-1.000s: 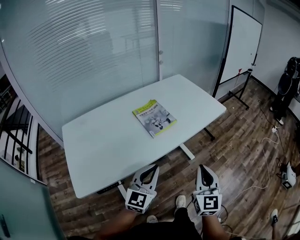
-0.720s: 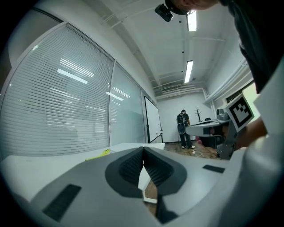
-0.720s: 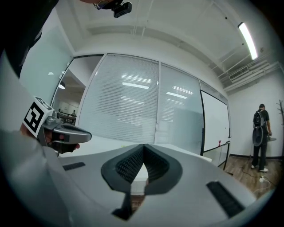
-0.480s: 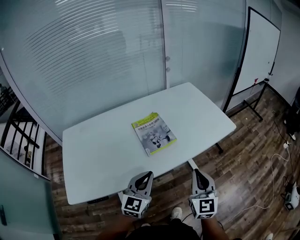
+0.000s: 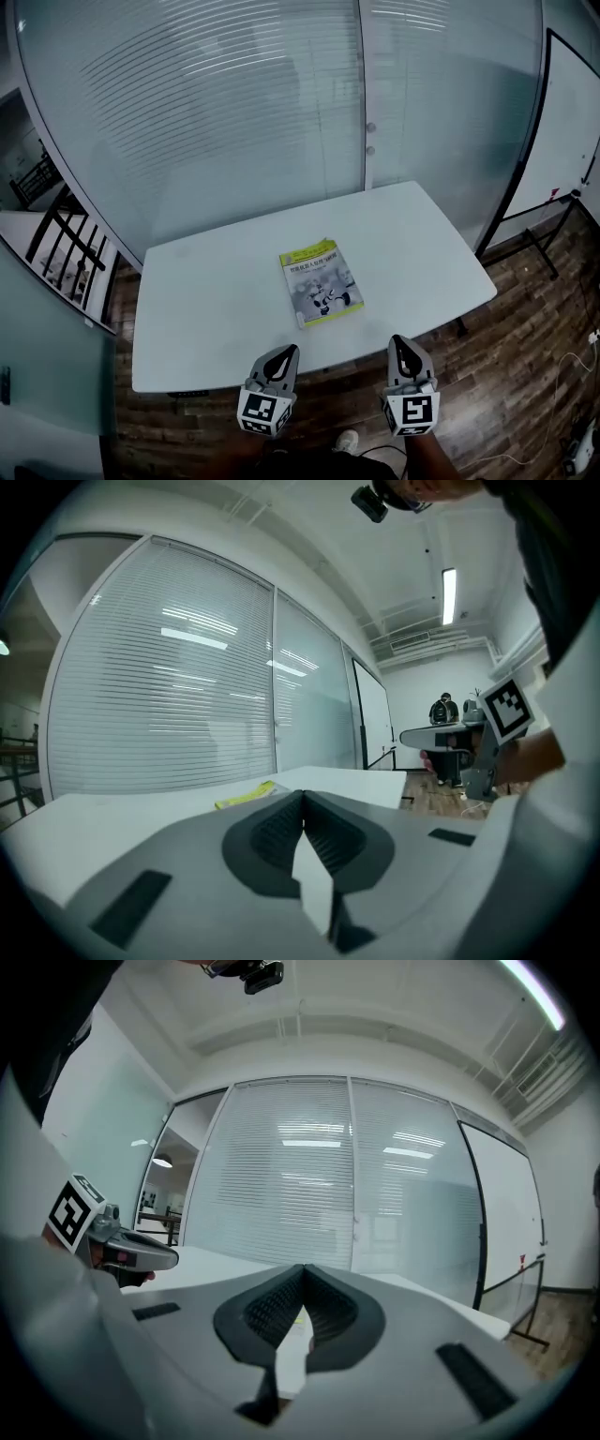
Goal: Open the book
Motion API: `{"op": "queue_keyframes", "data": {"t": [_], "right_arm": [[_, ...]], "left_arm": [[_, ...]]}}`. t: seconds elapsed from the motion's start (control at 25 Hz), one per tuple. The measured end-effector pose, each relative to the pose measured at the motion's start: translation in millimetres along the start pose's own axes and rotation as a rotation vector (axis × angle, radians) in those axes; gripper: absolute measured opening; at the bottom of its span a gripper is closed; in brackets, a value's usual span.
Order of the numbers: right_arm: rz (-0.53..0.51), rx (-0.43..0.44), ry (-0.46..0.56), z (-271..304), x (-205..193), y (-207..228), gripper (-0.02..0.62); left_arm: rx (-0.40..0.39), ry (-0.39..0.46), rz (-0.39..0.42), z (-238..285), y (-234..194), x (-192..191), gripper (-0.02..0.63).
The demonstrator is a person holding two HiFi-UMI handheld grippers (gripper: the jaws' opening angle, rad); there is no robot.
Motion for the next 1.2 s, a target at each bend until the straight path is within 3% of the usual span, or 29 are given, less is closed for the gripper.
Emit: {"op": "queue_keyframes", "data": {"t": [0.24, 0.44, 0.88, 1.2], "right_arm": [[0.056, 0.099, 0.004, 26.8, -13.3, 15.0, 0.006], [0.037, 0.145, -0.057, 54.9, -18.8, 16.5, 0.006], [0.025, 0.168, -0.209, 132.8, -35.8, 7.3, 0.006], [0.036, 0.131, -0.351, 168.3, -56.2, 6.2, 0.008]], "left_arm": [[0.082, -0.022, 0.009, 5.7, -0.7, -0.8, 0.011], [0.102, -0.017, -0.001, 12.4, -11.0, -0.9, 0.011], [0.095, -0.021, -0.027, 53.2, -66.1, -16.2, 0.011], [0.061, 0.007, -0.045, 74.9, -91.3, -21.9, 0.011]]}}
Point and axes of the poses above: the fingertips, and each gripper's own axes: z forward along the fingers, y to its right, x out of its top, the point moved 10 cm from there along -z, backward along the fingers, and after that the axes turned 7 degrees about z, right-handed, at the moved point
